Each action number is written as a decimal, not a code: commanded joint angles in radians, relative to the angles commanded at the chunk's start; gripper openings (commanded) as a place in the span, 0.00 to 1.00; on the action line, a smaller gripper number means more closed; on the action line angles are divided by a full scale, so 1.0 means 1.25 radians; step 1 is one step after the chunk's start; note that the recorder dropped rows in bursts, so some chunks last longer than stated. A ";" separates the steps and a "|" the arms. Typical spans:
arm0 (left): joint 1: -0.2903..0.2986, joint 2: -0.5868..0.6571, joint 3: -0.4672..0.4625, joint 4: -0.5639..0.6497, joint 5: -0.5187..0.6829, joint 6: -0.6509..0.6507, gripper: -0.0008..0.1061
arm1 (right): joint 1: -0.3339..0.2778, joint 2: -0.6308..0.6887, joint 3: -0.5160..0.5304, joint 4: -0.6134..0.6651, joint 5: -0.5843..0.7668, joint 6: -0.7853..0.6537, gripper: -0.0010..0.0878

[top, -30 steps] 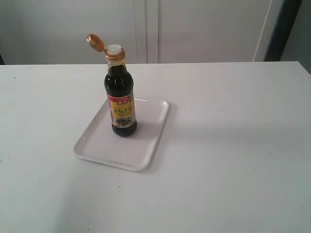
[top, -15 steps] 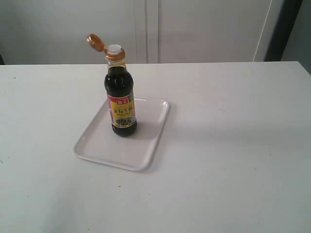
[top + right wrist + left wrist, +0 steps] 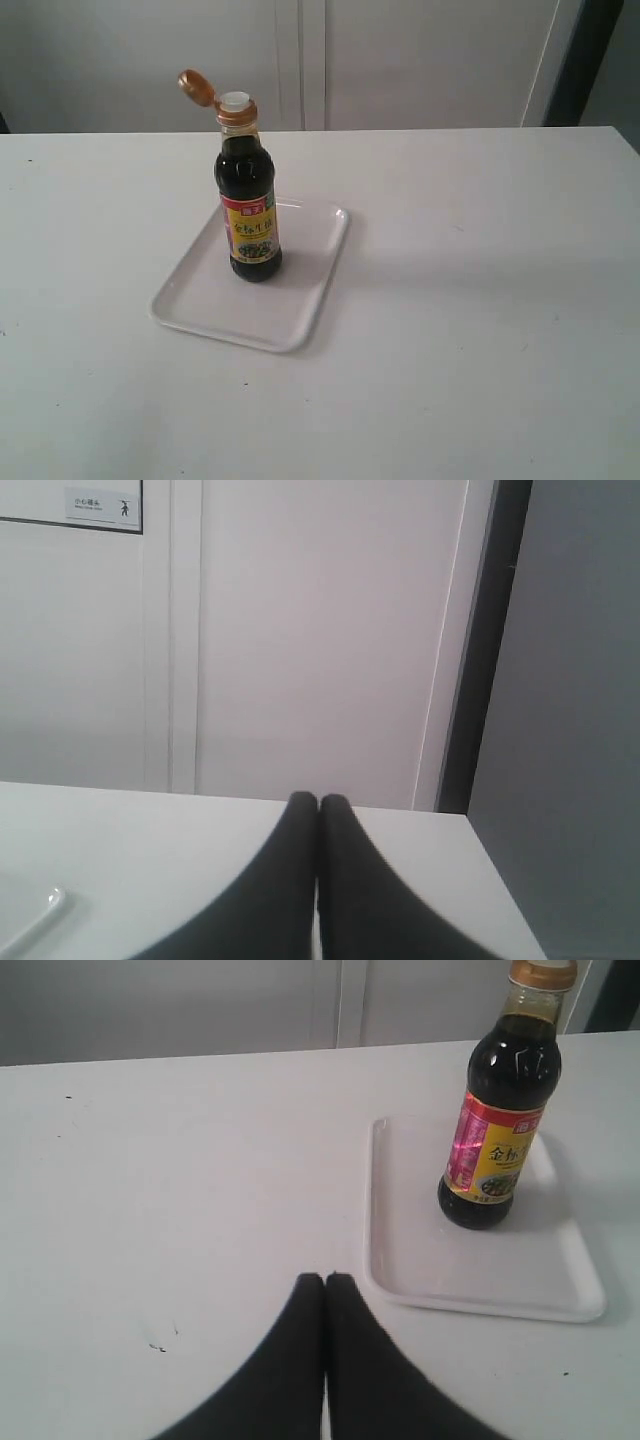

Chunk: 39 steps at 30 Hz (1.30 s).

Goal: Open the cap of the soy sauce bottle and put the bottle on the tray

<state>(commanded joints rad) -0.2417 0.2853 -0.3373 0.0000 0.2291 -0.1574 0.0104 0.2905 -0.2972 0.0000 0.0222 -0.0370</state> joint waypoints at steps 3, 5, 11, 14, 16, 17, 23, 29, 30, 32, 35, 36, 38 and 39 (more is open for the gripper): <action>0.000 0.000 0.000 0.000 0.000 0.000 0.01 | 0.000 0.000 0.000 0.000 0.000 0.000 0.01; 0.000 0.000 0.000 0.000 0.000 0.000 0.01 | 0.000 0.000 0.000 0.000 0.000 0.000 0.01; 0.000 0.000 0.000 0.000 0.000 0.000 0.01 | 0.000 0.000 0.000 0.000 0.000 0.000 0.01; 0.000 -0.004 0.000 0.000 0.020 0.011 0.01 | 0.000 0.000 0.000 0.000 0.000 0.000 0.01; 0.000 -0.026 0.008 -0.004 0.028 0.039 0.01 | 0.000 0.000 0.000 0.000 0.000 0.000 0.01; 0.000 -0.038 0.014 -0.018 0.024 0.061 0.01 | 0.000 0.000 0.000 0.000 0.000 0.000 0.01; 0.000 -0.104 0.066 -0.050 0.027 0.106 0.01 | 0.000 0.000 0.000 0.000 0.000 0.000 0.01; 0.009 -0.170 0.124 -0.048 0.024 0.126 0.01 | 0.000 0.000 0.000 0.000 0.000 0.000 0.01; 0.017 -0.182 0.138 -0.050 0.024 0.126 0.01 | 0.000 0.000 0.000 0.000 0.000 0.000 0.01; 0.035 -0.203 0.166 -0.052 0.024 0.126 0.01 | 0.000 0.000 0.000 0.000 0.000 0.000 0.01; 0.060 -0.228 0.202 -0.060 0.024 0.126 0.01 | 0.000 0.000 0.000 0.000 0.000 0.000 0.01; 0.068 -0.228 0.214 -0.066 0.024 0.126 0.01 | 0.000 0.000 0.000 0.000 0.000 0.000 0.01; 0.076 -0.228 0.226 -0.070 0.024 0.126 0.01 | 0.000 0.000 0.000 0.000 0.000 0.000 0.01; 0.080 -0.228 0.233 -0.071 0.024 0.126 0.01 | 0.000 0.000 0.000 0.000 0.000 0.000 0.01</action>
<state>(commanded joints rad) -0.1413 0.0000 -0.0459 -0.0887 0.2587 0.0000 0.0104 0.2905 -0.2972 0.0000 0.0222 -0.0370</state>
